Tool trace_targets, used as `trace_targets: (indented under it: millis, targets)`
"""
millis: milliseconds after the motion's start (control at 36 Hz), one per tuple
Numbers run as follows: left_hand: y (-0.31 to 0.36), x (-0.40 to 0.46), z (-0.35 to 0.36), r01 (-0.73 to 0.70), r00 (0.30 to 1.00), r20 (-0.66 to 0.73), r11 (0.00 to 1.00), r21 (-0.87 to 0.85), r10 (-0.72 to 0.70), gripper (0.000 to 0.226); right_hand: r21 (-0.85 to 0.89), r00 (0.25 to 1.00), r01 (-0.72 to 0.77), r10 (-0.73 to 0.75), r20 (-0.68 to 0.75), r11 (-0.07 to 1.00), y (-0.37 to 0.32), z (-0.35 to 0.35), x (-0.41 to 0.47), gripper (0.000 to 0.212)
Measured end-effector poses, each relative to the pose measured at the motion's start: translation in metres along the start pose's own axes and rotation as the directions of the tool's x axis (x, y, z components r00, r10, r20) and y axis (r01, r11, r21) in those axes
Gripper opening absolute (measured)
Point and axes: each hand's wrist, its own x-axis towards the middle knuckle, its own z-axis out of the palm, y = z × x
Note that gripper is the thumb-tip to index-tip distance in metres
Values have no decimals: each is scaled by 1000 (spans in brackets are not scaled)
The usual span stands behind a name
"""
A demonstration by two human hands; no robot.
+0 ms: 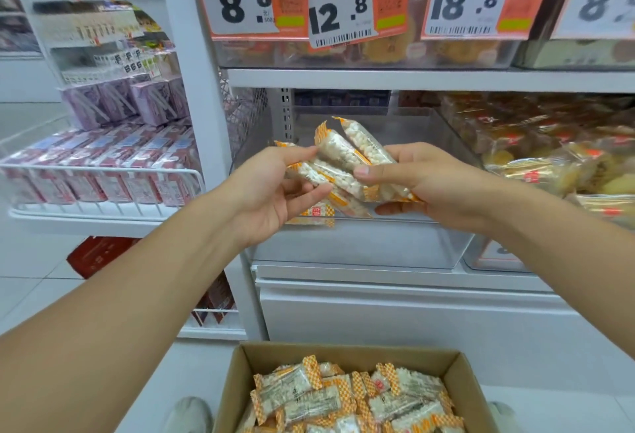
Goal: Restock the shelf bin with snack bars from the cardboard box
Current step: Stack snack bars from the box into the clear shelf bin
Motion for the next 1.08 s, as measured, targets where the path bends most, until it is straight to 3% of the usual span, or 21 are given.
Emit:
trace_targets:
  millis: [83,194,278,333,444,500,583,778,1000,1083]
  targets:
    - [1,0,5,-18,1000,-8,1000,-13,18,16,41,998,-54,52,39,998,-3,-3,-1,40]
    - [4,0,8,-40,998,44,999,-5,40,50,31,993,-84,81,90,996,-5,-4,-3,36]
    - [2,-1,9,-86,984,154,996,-19,88,76,89,995,-96,95,18,991,-3,-5,-2,16]
    - [-2,1,9,-130,982,139,991,22,125,85,127,993,-120,120,1,985,-2,-6,-2,18]
    - [-9,10,9,-210,974,-18,925,318,227,63,240,981,-193,177,84,951,-3,-9,-6,36]
    - [-12,13,9,-227,966,-33,902,367,256,58,282,974,-219,195,112,934,-4,-11,-7,41]
    - [-15,13,11,-223,973,1,943,248,230,50,246,970,-232,206,128,941,-1,-11,-8,38]
    - [-22,7,22,-162,983,96,983,84,154,52,38,968,-218,211,133,975,8,-5,-7,79]
    - [-27,7,25,-71,997,31,995,68,69,64,-53,980,-146,152,130,988,13,7,-4,75]
    - [-28,11,21,-80,997,-13,996,51,80,57,-101,986,-118,129,105,988,13,11,-4,76]
